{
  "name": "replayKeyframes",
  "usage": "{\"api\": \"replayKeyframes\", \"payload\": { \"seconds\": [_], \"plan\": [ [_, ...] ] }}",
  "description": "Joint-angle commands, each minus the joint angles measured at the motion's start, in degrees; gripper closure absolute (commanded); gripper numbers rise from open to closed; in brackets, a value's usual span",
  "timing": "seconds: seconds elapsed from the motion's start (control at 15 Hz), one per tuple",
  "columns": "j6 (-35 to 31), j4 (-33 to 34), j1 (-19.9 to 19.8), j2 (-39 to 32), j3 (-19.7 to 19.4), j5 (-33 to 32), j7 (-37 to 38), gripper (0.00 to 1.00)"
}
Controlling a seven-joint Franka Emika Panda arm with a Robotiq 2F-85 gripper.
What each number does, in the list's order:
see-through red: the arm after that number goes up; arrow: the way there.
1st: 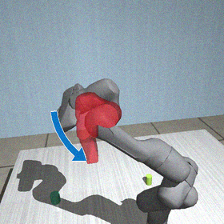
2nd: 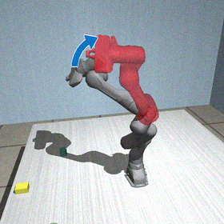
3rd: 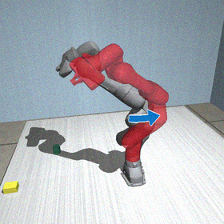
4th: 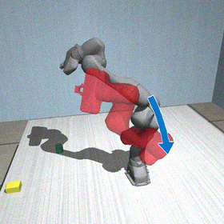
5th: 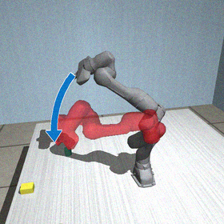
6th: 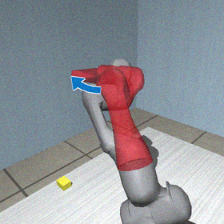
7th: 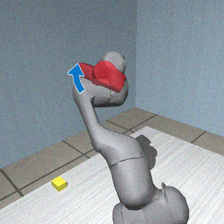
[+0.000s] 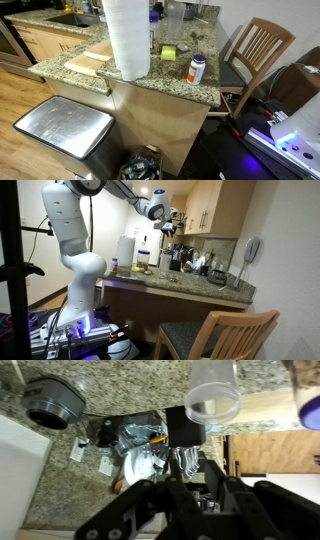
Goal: Pick up the spoon and put it in the jar
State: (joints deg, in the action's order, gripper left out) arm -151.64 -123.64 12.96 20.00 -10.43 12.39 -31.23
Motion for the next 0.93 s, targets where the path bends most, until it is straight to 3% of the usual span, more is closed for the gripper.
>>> {"api": "replayKeyframes", "payload": {
  "seconds": [0.0,0.07,0.2,0.27,0.33,0.4,0.73,0.8,0.87],
  "plan": [
    [15.95,8.57,4.01,-0.12,-3.74,8.09,-4.48,0.42],
    [20.78,11.26,6.68,-0.5,-6.59,8.53,-3.8,0.36],
    [30.41,16.48,7.46,-2.75,-8.48,9.35,-1.62,0.21],
    [35.13,19.31,6.76,-4.61,-8.89,9.0,-0.1,0.13],
    [38.81,21.35,2.02,-7.12,-6.02,10.08,0.2,0.06],
    [41.48,22.42,1.22,-9.32,-6.12,11.03,0.35,0.01],
    [47.23,22.55,-5.11,-19.9,-1.51,14.01,3.19,0.0],
    [43.99,19.84,-6.18,-15.76,0.07,12.97,1.48,0.0],
    [44.36,20.02,-7.03,-17.97,0.95,13.13,1.99,0.0]
  ]
}}
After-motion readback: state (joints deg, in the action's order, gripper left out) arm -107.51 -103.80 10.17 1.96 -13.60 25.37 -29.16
